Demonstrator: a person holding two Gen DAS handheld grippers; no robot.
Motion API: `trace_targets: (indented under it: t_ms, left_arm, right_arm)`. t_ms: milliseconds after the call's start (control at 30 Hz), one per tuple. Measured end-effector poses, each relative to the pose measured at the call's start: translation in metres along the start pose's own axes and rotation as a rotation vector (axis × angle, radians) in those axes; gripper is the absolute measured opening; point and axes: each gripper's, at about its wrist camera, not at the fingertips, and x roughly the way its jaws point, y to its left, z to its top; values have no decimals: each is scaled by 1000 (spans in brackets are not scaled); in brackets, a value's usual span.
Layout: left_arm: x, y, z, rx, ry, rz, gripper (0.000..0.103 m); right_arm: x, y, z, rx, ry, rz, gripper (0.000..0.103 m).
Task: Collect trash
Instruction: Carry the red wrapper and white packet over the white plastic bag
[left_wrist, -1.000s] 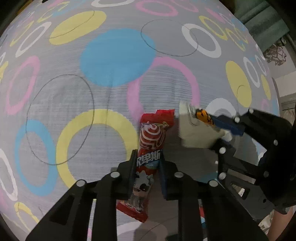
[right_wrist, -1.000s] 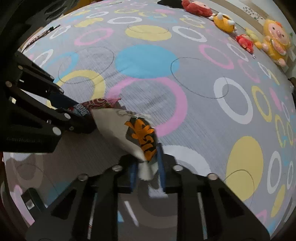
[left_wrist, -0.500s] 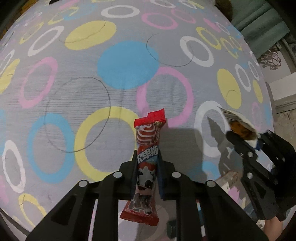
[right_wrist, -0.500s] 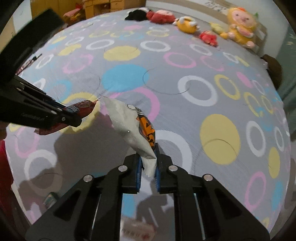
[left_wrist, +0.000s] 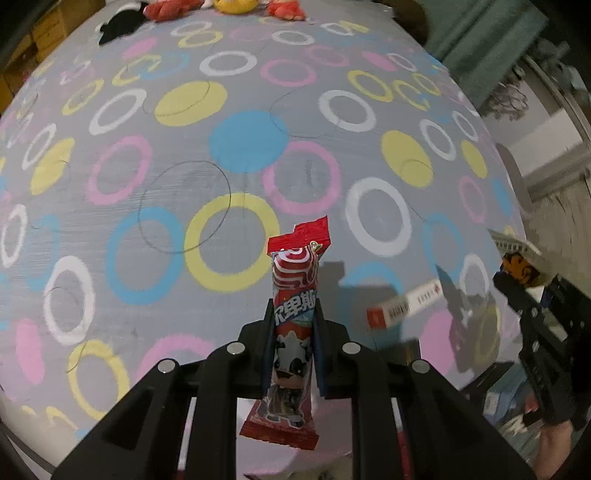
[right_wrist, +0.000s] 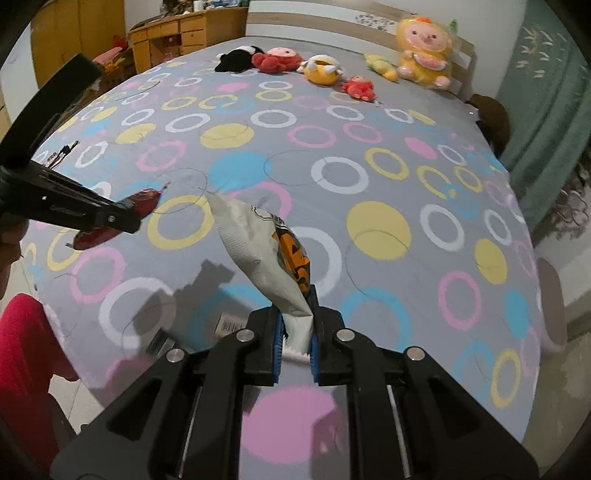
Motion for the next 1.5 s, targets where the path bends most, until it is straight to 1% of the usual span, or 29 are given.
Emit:
trace_targets:
  t_ms: [233, 367, 500, 667, 967, 1233, 1500]
  left_arm:
    - [-24, -25, -37, 61, -10, 8, 18]
    - [-32, -31, -68, 96, -5, 11, 18]
    - [-30, -41, -100, 130, 8, 13, 18]
    - [-24, -51, -137, 169, 33, -2, 18]
    - [-19, -65, -190, 217, 63, -7, 18]
    - [-13, -77, -223, 255, 62, 3, 18]
    - [7, -82, -249, 272, 106, -13, 18]
  right_arm:
    - [-50, 12, -32, 34, -4, -34, 12]
    - [-66, 23, -50, 50, 3, -30, 12]
    - [-79, 41, -73, 59, 2, -35, 12]
    - [-85, 63, -100, 71, 26, -33, 12]
    - [-92, 99, -142, 99, 58, -17, 12]
    - [-105, 118, -168, 107, 65, -30, 12]
    - [-108, 128, -202, 167, 92, -12, 12]
